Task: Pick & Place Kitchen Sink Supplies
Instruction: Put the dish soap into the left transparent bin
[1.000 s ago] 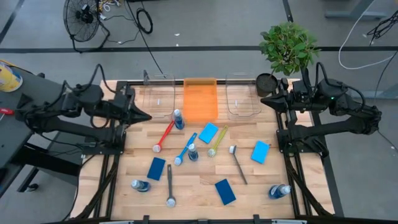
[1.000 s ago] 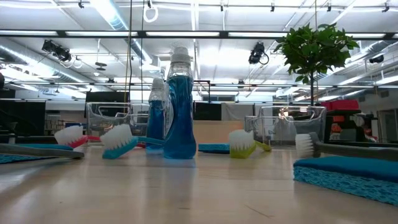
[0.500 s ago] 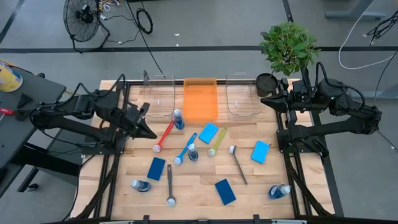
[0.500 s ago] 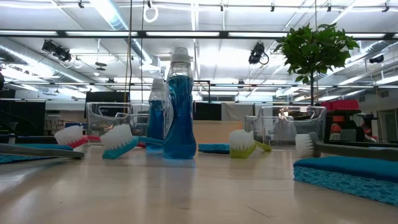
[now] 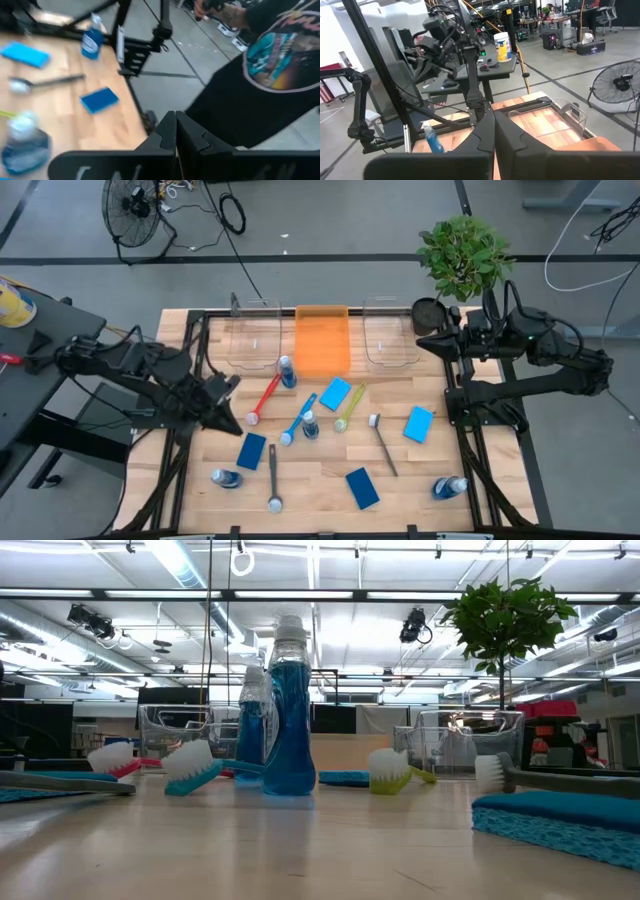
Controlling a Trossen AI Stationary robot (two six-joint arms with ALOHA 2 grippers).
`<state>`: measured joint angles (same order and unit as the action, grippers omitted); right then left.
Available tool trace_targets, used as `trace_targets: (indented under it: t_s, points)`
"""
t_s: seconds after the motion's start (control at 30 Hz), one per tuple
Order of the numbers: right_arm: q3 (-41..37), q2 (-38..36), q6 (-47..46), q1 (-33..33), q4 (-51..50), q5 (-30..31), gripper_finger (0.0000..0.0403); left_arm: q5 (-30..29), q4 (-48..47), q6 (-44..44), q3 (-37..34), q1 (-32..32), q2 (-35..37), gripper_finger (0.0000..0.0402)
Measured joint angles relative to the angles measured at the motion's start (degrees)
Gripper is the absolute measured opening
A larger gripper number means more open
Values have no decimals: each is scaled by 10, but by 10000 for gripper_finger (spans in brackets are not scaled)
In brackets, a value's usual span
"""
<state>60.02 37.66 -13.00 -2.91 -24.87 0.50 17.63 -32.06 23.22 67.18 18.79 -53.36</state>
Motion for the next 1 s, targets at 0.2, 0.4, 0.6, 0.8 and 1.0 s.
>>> trace_targets:
  t_s: [0.2, 0.4, 0.6, 0.8, 1.0]
  points:
    - [0, 11, 0, 0, -1, 0, 10, -10, -12, 65, 0, 53, -8, 2]
    - [0, 19, -3, 0, -9, -1, 8, -35, -44, 104, 0, 101, -12, 2]
    - [0, 23, -41, 0, -40, -1, 11, -74, -89, 126, 0, 149, -29, 2]
    - [0, 28, -56, 0, -54, -1, 11, -85, -103, 126, 0, 186, -70, 2]
    - [0, 28, -56, 0, -54, -1, 11, -63, -102, 142, 0, 229, -114, 2]
